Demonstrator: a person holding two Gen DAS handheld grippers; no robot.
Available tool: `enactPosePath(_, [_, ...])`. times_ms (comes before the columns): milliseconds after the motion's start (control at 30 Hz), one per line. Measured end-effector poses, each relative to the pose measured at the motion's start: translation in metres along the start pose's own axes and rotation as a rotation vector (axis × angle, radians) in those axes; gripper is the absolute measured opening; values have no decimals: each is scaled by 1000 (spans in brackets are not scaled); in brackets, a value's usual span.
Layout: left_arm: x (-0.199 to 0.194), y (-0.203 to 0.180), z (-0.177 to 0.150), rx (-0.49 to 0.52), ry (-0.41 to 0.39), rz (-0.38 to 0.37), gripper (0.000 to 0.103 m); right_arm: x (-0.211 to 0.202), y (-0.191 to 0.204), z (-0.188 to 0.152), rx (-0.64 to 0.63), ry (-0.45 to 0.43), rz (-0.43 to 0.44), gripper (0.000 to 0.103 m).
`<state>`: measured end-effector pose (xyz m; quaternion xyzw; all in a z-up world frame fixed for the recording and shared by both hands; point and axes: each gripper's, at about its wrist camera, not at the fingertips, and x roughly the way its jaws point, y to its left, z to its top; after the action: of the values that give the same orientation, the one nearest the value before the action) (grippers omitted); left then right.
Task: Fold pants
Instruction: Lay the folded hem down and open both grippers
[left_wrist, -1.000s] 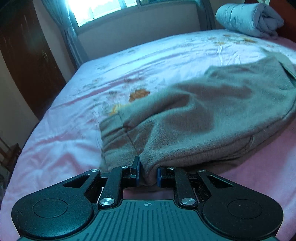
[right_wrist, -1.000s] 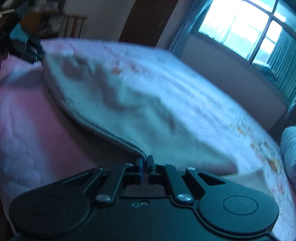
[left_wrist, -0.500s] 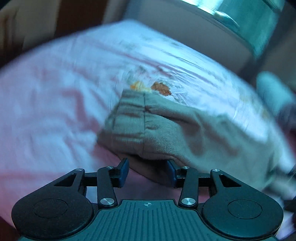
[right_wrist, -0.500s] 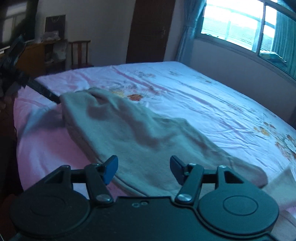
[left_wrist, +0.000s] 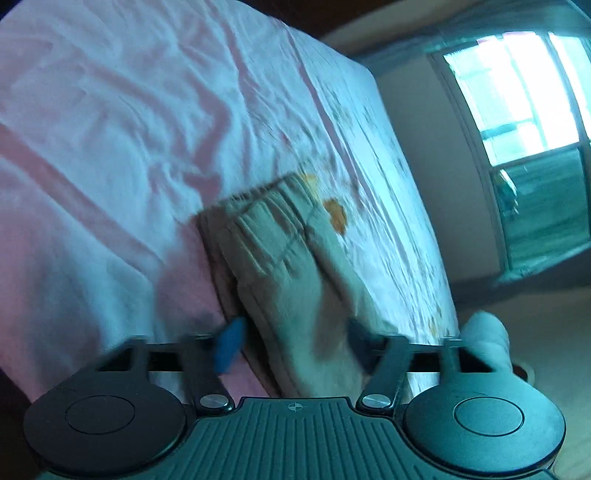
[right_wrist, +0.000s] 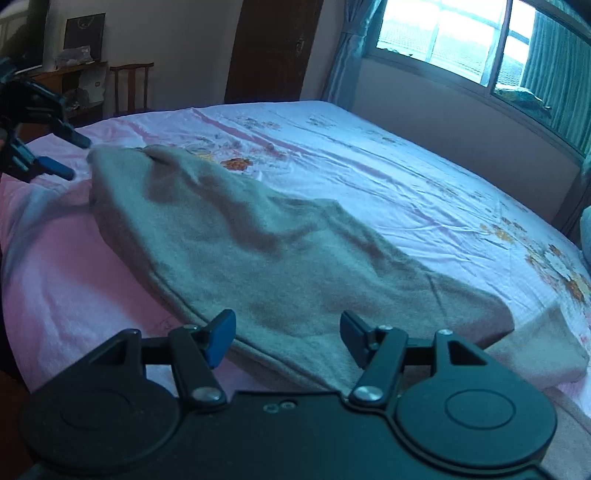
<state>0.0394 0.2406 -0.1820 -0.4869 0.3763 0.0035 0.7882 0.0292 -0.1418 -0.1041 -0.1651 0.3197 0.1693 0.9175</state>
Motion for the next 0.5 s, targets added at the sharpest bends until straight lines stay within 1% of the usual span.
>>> enactPosePath(67, [2,-7,3,12,-3,2,69,2,-4,-1,16,3,2,55])
enactPosePath(133, [12,-14,4,17,27,39,69,2,-6,0,25,-2,2,55])
enactPosePath(200, [25,-18,4,0,45,28,69,-1,-7,1,35,-17,5,55])
enactPosePath(267, [35,-24,6,16,15,55,69,-4,-8,0,39,-29,3,55])
enactPosePath(300, [38,-26,7,16,-3,66,65,-4,-8,0,39,-28,1,55])
enactPosePath(333, [40,-27,7,15,-13,66,52,-4,-8,0,38,-24,0,55])
enactPosePath(400, [49,-29,9,26,-7,86,41,-6,-9,-1,40,-27,-7,55])
enactPosePath(467, [55,-27,10,20,-4,88,21,-8,-11,-2,50,-27,-13,54])
enactPosePath(500, [57,-28,9,39,-15,100,13,-9,-11,-3,54,-27,-15,53])
